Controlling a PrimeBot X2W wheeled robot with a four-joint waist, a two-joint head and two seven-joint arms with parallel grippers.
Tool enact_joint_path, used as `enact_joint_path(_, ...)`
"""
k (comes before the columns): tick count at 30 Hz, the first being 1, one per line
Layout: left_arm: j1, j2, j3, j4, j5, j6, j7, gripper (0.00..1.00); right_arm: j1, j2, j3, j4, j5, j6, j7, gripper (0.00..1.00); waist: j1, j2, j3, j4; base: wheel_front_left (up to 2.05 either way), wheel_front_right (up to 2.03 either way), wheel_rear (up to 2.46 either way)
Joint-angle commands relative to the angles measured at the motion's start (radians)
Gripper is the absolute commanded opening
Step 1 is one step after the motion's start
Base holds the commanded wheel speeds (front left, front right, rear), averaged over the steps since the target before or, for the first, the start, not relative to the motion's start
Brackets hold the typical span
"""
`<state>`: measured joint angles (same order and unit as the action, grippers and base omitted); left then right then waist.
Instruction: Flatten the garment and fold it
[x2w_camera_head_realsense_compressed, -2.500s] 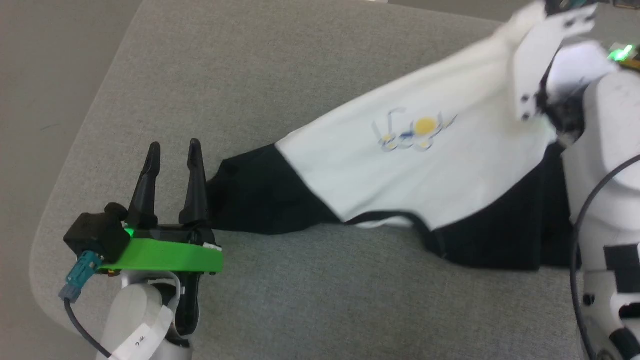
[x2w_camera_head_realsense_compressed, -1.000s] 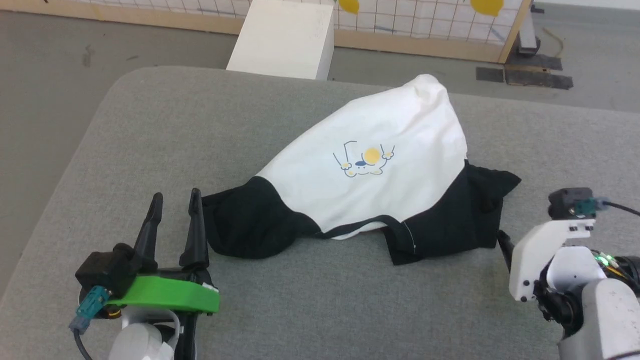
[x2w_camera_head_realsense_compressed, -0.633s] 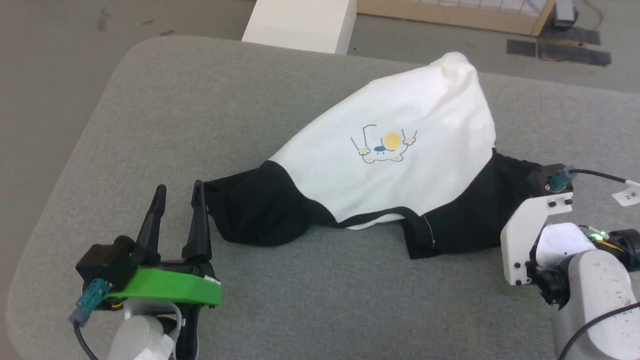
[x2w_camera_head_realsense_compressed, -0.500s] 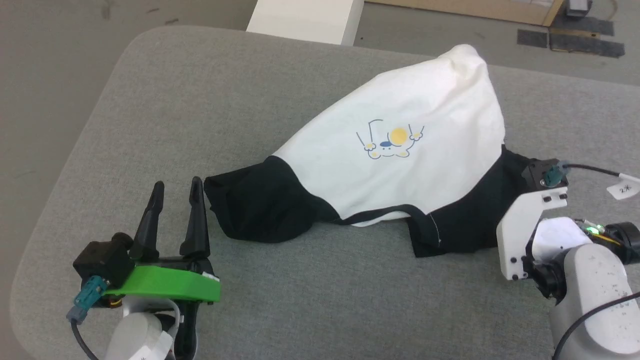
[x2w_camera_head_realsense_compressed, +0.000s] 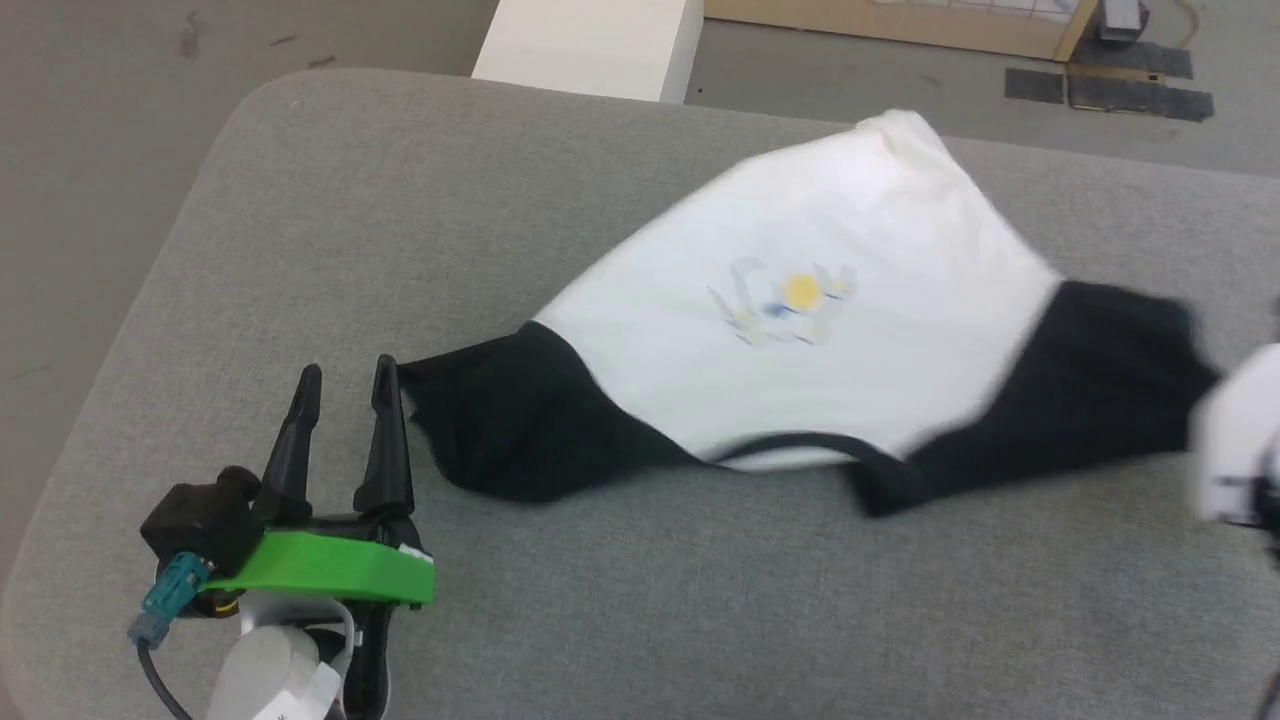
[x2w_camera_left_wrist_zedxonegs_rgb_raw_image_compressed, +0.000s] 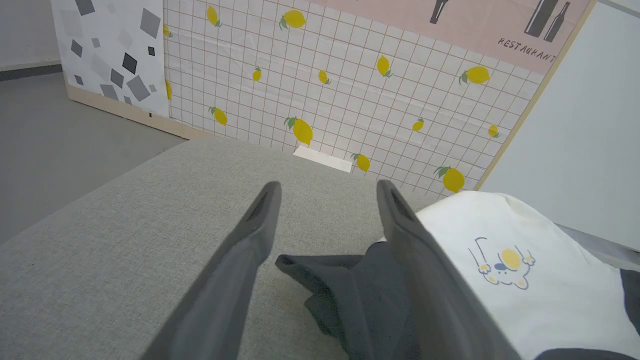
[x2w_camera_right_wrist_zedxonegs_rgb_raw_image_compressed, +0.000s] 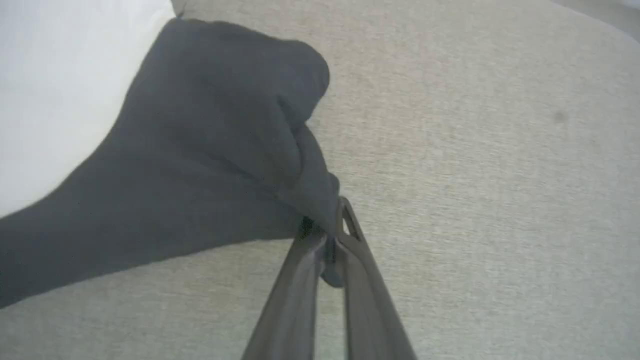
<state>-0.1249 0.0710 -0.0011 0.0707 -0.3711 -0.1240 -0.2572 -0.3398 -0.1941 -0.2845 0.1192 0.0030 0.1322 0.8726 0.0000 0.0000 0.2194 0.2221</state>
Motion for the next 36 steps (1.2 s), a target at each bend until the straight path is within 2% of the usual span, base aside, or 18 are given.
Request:
enact_joint_path(1,-0.01,0.009,0.002,-0.004,-0.004,-0.007,-0.005,1.0,0.021,-0.031,-0.029,-0.021,-0.017,-0.002,0.023,0.0,0.0,0.0,-0.001,-0.005,0.0,0.0,0.0)
enact_joint_path(6,-0.011,0.018,0.002,-0.01,-0.009,-0.007,-0.005,1.0,0.019,-0.118,-0.127,-0.062,-0.037,-0.002,0.072,0.0,0.0,0.0,0.022,-0.014,0.0,0.0,0.0)
enact_joint_path(8,-0.016,0.02,-0.002,-0.01,-0.012,-0.007,-0.005,1.0,0.019,-0.137,-0.148,-0.058,-0.046,-0.002,0.083,0.0,0.0,0.0,0.029,-0.012,0.0,0.0,0.0)
enact_joint_path(10,-0.02,0.021,-0.003,-0.011,-0.015,-0.007,-0.005,1.0,0.01,-0.128,-0.176,-0.057,-0.042,-0.002,0.07,0.0,0.0,0.0,0.036,-0.012,0.0,0.0,0.0)
enact_joint_path(11,-0.021,0.021,-0.004,-0.011,-0.016,-0.007,-0.005,1.0,0.007,-0.124,-0.181,-0.057,-0.044,-0.002,0.056,0.72,0.0,0.0,0.038,-0.012,0.0,0.0,0.0)
enact_joint_path(12,-0.024,0.022,-0.007,-0.007,-0.018,-0.007,-0.005,1.0,0.006,-0.114,-0.187,-0.054,-0.047,-0.002,0.042,1.0,0.0,0.0,0.039,-0.01,0.0,0.0,0.0)
enact_joint_path(15,-0.024,0.023,-0.011,0.002,-0.02,-0.007,-0.005,1.0,-0.006,-0.075,-0.215,-0.067,-0.039,-0.002,-0.016,1.0,0.0,0.0,0.027,-0.008,0.0,0.0,0.0)
enact_joint_path(17,-0.019,0.024,-0.012,0.011,-0.021,-0.007,-0.005,1.0,-0.015,-0.024,-0.24,-0.097,-0.014,-0.002,-0.085,1.0,0.0,0.0,0.009,-0.008,0.0,0.0,0.0)
enact_joint_path(22,-0.003,0.021,-0.007,0.028,-0.019,-0.007,-0.005,1.0,0.02,0.079,-0.2,-0.181,0.084,-0.002,-0.266,1.0,0.0,0.0,-0.043,-0.022,0.0,0.0,0.0)
enact_joint_path(26,0.003,0.018,-0.006,0.038,-0.015,-0.007,-0.005,1.0,0.089,0.12,-0.149,-0.238,0.14,-0.002,-0.378,1.0,0.0,0.0,-0.077,-0.044,0.0,0.0,0.0)
enact_joint_path(30,-0.012,0.013,-0.018,0.062,-0.025,-0.002,0.014,1.0,0.169,0.14,-0.103,-0.256,0.184,-0.002,-0.44,1.0,0.0,0.0,-0.105,-0.074,0.0,0.0,0.0)
enact_joint_path(33,-0.061,0.01,-0.049,0.08,-0.035,-0.003,0.064,1.0,0.217,0.143,-0.082,-0.24,0.251,-0.002,-0.467,1.0,0.0,0.0,-0.115,-0.095,0.0,0.0,0.0)
enact_joint_path(36,-0.164,0.01,-0.102,0.12,-0.048,-0.004,0.164,1.0,0.269,0.143,-0.057,-0.218,0.299,-0.002,-0.49,1.0,0.0,0.0,-0.115,-0.114,0.0,0.0,0.0)
